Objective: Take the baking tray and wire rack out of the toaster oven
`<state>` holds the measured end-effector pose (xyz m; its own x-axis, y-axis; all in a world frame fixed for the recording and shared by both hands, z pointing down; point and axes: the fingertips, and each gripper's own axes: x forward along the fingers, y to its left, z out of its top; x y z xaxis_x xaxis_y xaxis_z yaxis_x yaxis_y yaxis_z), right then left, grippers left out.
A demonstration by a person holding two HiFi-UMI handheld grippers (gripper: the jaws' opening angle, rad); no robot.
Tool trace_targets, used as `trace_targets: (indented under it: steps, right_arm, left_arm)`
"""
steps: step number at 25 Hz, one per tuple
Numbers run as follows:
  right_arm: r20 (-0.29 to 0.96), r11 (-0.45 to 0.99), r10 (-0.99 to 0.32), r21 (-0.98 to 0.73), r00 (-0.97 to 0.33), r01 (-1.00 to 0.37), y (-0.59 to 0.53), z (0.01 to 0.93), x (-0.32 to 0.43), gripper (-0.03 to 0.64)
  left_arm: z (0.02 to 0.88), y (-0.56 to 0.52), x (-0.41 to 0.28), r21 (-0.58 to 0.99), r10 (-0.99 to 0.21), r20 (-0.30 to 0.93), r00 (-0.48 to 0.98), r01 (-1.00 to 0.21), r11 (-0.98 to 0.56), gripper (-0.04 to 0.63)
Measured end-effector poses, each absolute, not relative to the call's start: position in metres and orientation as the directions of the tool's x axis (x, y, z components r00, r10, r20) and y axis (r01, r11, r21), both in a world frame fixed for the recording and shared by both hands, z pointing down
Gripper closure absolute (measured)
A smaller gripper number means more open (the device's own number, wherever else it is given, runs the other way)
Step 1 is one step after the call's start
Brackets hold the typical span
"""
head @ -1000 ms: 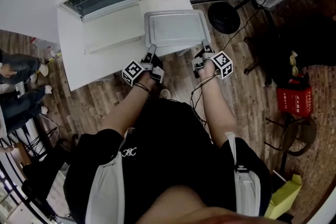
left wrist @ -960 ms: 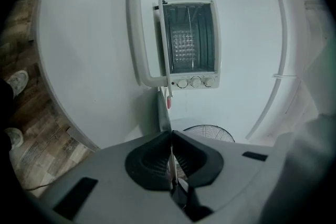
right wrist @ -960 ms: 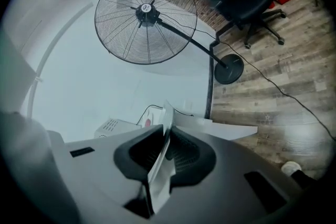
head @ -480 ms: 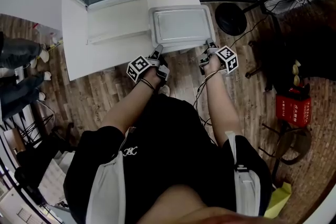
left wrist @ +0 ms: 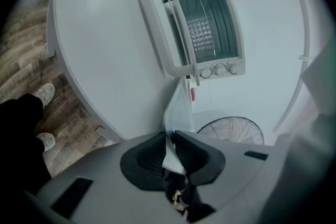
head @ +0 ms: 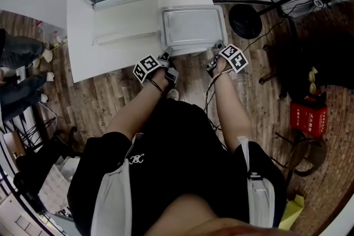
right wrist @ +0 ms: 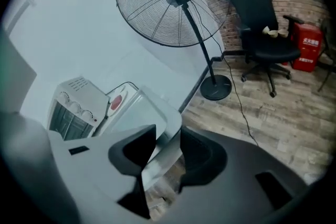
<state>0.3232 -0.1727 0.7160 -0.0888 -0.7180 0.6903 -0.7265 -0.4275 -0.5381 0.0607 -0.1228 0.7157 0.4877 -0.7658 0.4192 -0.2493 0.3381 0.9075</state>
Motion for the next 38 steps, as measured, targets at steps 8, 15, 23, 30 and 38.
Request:
trace_targets:
  steps: [8, 15, 23, 30, 38]
  right_arm:
    - [0.677, -0.417, -0.736, -0.458, -0.003, -0.785, -0.171, 0.706, 0.337, 0.379]
    - [0.538, -0.265, -0.843, -0.386, 0.018, -0.883, -0.165, 0.662, 0.323, 0.588]
    - [0.300, 0.116, -0.937, -0.215, -0.178, -0.970, -0.174, 0.575, 0.246, 0.614]
    - [0.129, 0.317, -0.936, -0.096, -0.327, -0.944, -0.179, 0.497, 0.177, 0.614]
    - [0.030, 0.490, -0.869, -0.093, -0.494, -0.867, -0.191, 0.447, 0.081, 0.614]
  left_arm:
    - [0.713, -0.116, 0.045, 0.826, -0.718, 0.538, 0.440, -0.443, 0.348, 0.462]
    - [0.686, -0.113, 0.028, 0.719, -0.719, 0.569, 0.399, -0.666, 0.200, 0.451]
    - [0.600, -0.131, 0.034, 0.298, -0.822, 0.444, 0.358, -0.923, -0.241, 0.577]
    - [0.522, -0.139, 0.017, 0.146, -0.906, 0.269, 0.327, -0.943, -0.298, 0.578]
    - [0.464, -0.143, -0.054, 0.092, -0.968, 0.154, 0.197, -0.979, -0.184, 0.578]
